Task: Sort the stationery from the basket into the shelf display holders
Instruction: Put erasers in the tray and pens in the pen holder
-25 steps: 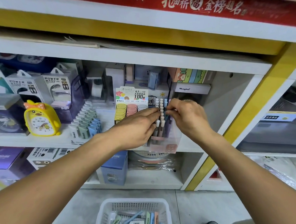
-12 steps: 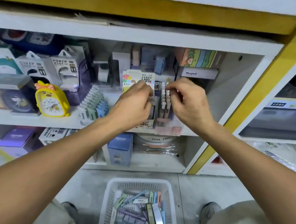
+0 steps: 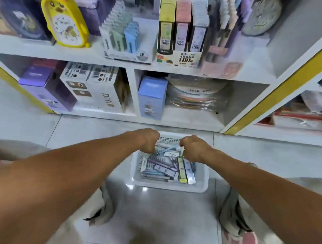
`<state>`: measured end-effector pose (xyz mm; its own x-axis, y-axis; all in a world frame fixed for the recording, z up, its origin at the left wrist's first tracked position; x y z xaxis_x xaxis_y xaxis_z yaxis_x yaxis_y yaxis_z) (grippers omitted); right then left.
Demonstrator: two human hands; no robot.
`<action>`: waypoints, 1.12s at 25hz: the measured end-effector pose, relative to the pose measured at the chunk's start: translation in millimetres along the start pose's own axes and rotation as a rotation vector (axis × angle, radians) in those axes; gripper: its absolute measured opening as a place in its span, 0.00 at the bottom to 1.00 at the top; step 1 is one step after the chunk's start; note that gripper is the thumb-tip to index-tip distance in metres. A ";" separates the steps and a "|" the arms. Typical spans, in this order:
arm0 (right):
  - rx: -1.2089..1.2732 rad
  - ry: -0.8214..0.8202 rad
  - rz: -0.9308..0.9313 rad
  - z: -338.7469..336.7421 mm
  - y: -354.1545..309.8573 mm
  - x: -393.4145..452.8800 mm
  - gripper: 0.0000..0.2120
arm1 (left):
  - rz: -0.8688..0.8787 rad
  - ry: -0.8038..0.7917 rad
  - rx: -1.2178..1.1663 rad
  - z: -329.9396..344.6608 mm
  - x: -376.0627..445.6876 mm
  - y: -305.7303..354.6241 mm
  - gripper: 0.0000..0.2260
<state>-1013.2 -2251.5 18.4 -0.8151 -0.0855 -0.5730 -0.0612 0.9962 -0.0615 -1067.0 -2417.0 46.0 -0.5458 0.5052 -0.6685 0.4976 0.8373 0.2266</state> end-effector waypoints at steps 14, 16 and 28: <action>0.275 0.047 0.559 163.7 -9.9 39.4 0.44 | 0.113 0.018 0.160 164.1 102.8 9.4 0.27; 0.310 0.037 0.574 165.9 -8.7 45.6 0.44 | 0.109 0.006 0.118 167.3 108.3 12.4 0.28; 0.342 0.021 0.554 168.4 8.5 63.6 0.30 | 0.140 0.015 0.185 170.7 115.3 10.0 0.19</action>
<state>-968.6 -2251.1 -156.2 -0.6846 0.4434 -0.5785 0.5557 0.8312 -0.0205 -1009.9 -2386.0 -149.8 -0.4718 0.6183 -0.6285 0.6837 0.7067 0.1821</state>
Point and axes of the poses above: each hand's wrist, its own x-axis towards the middle knuckle, its own z-axis out of the palm, y = z × x, the point moved 3 cm from there along x, towards the middle knuckle, and after that the axes turned 8 degrees about -x, right-handed, at the moved point
